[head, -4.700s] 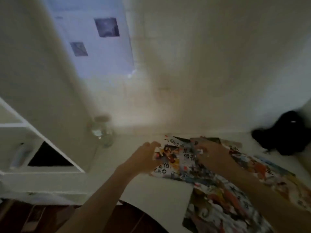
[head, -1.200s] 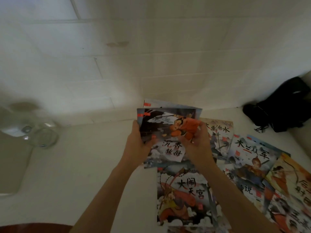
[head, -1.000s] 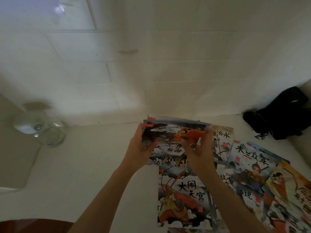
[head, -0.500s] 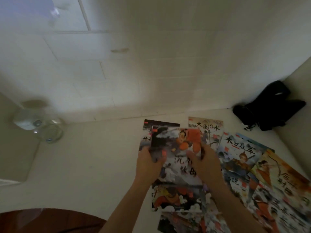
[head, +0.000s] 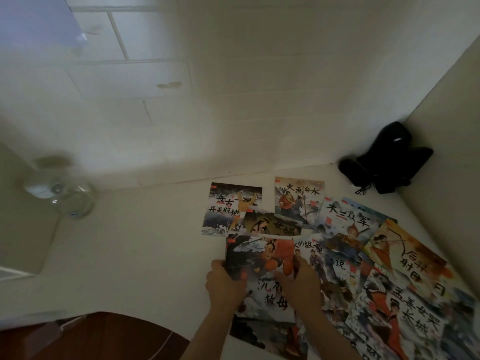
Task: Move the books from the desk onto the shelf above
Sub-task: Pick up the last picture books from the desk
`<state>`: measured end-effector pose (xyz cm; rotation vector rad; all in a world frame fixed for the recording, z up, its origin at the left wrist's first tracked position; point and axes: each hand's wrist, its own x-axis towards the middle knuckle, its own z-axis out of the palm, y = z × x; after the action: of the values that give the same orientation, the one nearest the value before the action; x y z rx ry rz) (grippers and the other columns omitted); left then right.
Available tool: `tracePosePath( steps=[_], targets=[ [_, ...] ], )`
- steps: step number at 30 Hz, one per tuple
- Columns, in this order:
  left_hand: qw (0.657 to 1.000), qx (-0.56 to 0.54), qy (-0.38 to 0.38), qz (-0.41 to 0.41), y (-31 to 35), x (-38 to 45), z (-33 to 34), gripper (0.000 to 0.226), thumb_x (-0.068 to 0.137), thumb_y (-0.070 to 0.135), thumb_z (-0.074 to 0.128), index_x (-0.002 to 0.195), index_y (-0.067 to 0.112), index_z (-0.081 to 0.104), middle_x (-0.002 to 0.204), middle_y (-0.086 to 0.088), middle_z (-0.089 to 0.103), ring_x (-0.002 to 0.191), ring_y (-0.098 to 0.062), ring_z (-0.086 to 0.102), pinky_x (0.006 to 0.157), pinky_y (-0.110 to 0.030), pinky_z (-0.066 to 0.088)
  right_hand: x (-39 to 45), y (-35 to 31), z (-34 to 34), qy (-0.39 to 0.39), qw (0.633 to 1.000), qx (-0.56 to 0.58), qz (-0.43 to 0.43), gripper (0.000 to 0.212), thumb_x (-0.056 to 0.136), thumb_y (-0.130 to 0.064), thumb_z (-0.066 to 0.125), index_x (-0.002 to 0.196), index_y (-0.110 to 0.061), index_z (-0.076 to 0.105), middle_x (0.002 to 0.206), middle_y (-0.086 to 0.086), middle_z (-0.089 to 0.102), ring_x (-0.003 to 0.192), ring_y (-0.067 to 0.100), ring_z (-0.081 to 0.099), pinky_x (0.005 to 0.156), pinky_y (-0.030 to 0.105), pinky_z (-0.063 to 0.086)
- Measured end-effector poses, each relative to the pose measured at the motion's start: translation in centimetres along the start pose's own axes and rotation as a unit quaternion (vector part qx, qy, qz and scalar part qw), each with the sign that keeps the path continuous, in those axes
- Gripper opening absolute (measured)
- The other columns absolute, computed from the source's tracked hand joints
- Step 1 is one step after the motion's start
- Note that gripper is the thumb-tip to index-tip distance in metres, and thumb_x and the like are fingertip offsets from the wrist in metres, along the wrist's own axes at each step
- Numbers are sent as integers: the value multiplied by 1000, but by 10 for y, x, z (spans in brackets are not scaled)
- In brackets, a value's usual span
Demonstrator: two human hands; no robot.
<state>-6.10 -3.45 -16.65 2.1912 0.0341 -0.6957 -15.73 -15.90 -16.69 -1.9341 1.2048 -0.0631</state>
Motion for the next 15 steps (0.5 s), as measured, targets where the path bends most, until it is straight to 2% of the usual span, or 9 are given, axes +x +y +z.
tracePosePath(
  steps=[2,3,5,7,9,10,12,13,15],
  targets=[
    [999,-25,-1,27,2,6,-10,45,75,17,78,103,15,43,104,-15,60,89,-27,61,78,-43,56,3,-7,-3,-25,999,43,-1,32,81,-21,76,102,-21,53,90,-6,59,80,12,57,68,16,44],
    [998,-44,-4,42,6,9,-17,50,75,14,78,107,15,40,100,-13,60,86,-24,62,76,-41,56,5,-12,-2,-27,999,45,-11,25,82,-18,75,95,-18,54,83,-7,57,72,9,54,60,12,40],
    [995,-80,-20,54,16,25,-30,59,77,12,77,117,16,34,93,-3,60,82,-17,63,69,-32,56,14,-27,2,-7,998,50,-36,15,83,-11,72,81,-7,58,65,-3,51,55,8,44,45,11,36],
    [996,-55,-18,74,33,52,-43,50,78,17,75,117,12,44,91,3,62,85,-17,64,65,-21,50,33,-48,7,20,996,52,-68,17,82,-9,70,72,-4,57,57,-1,48,49,10,40,43,12,37],
    [995,2,-1,97,46,83,-51,41,77,29,73,109,10,58,96,-2,66,90,-21,64,66,-23,51,60,-68,16,32,993,59,-96,22,83,-12,69,69,-15,53,66,2,53,59,14,48,52,10,40],
    [994,28,10,103,49,98,-51,45,76,35,71,111,10,60,101,-7,65,93,-25,63,73,-30,55,73,-76,21,32,994,44,-95,21,83,-15,70,73,-18,52,76,6,57,69,19,54,62,18,47],
    [990,80,24,115,53,118,-49,53,79,37,68,122,9,55,114,-16,60,105,-34,56,90,-41,50,96,-84,32,34,996,-2,-83,18,83,-24,71,87,-14,56,96,12,59,91,28,58,82,39,53],
    [988,102,22,113,55,124,-46,54,83,33,66,128,8,50,121,-19,55,112,-37,51,95,-43,44,103,-86,35,39,996,-28,-74,24,85,-27,70,98,-11,57,106,14,57,100,30,56,89,43,51],
    [986,133,12,102,62,128,-40,55,88,29,64,132,5,42,130,-22,45,119,-40,43,101,-42,36,107,-89,36,44,994,-81,-53,38,88,-31,66,116,-7,54,124,16,48,115,32,49,99,40,45]
  ],
)
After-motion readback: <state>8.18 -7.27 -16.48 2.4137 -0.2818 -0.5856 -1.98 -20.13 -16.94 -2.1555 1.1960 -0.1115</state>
